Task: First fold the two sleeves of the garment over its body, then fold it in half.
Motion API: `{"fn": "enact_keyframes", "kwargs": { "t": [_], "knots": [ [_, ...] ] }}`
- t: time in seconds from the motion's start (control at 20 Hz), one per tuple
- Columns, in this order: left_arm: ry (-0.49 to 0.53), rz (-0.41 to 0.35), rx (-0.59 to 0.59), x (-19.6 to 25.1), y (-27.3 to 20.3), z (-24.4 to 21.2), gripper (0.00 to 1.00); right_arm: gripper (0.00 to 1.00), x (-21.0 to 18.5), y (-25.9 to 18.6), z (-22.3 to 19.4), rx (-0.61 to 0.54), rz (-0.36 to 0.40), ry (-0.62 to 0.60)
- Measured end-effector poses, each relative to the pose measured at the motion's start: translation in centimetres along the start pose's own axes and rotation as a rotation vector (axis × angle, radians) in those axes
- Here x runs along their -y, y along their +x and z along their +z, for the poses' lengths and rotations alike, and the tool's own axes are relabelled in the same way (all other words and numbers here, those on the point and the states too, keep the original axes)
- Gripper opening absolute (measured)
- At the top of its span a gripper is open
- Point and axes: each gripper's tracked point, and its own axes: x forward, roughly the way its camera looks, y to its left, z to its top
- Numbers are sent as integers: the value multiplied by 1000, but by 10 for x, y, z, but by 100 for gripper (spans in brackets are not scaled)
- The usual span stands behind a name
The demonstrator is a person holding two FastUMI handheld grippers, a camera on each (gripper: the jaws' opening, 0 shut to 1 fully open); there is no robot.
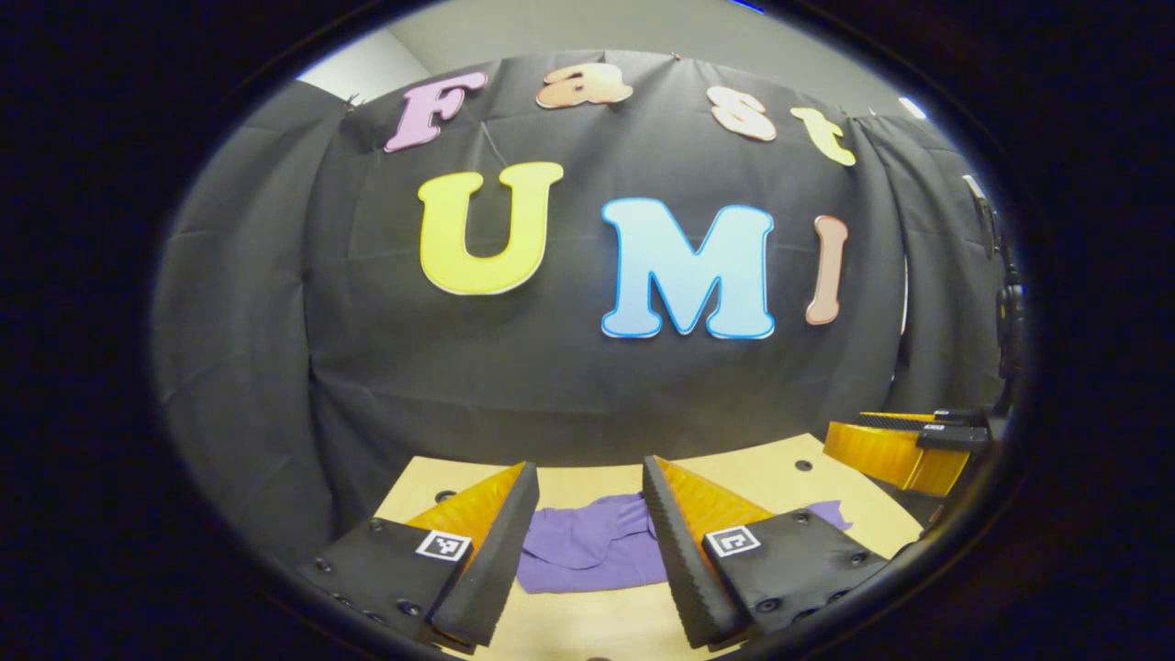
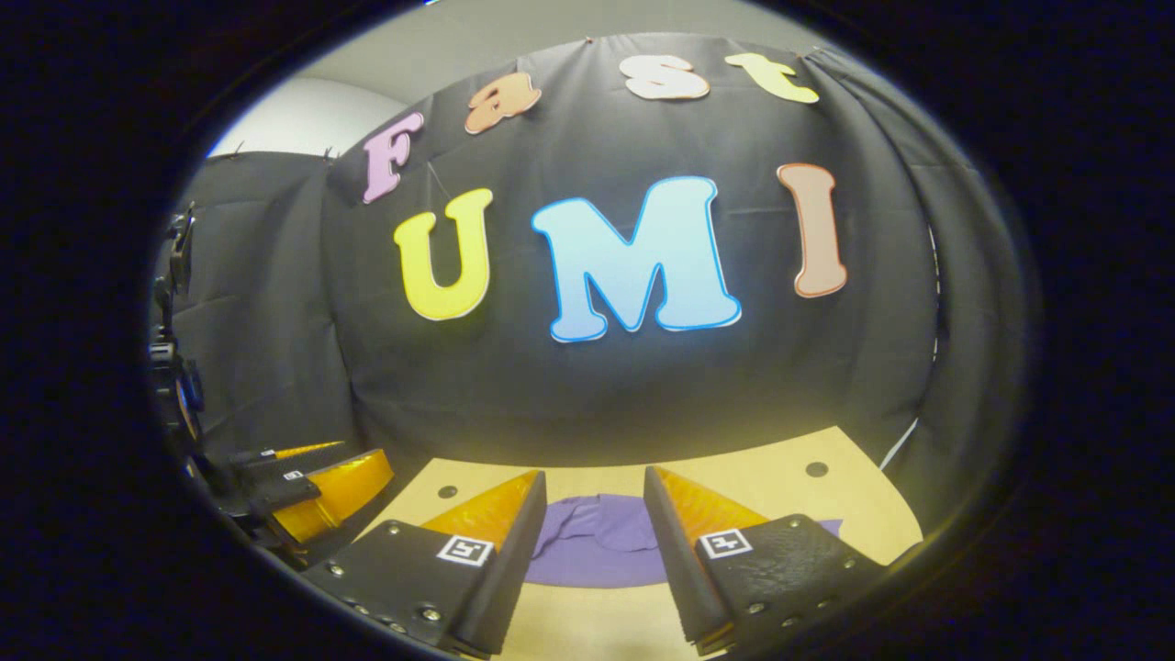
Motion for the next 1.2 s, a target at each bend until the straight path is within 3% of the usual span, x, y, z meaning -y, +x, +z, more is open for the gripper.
{"fn": "enact_keyframes", "kwargs": {
  "t": [0.35,0.65,1.2],
  "knots": [
    [16,44,116,0,-69,25,77,66,-10,-60,5,93,12,-72],
    [36,57,164,6,-105,24,77,66,-2,-84,7,164,-32,-63],
    [26,72,164,2,-107,22,78,66,6,-83,6,171,-67,-27]
  ]
}}
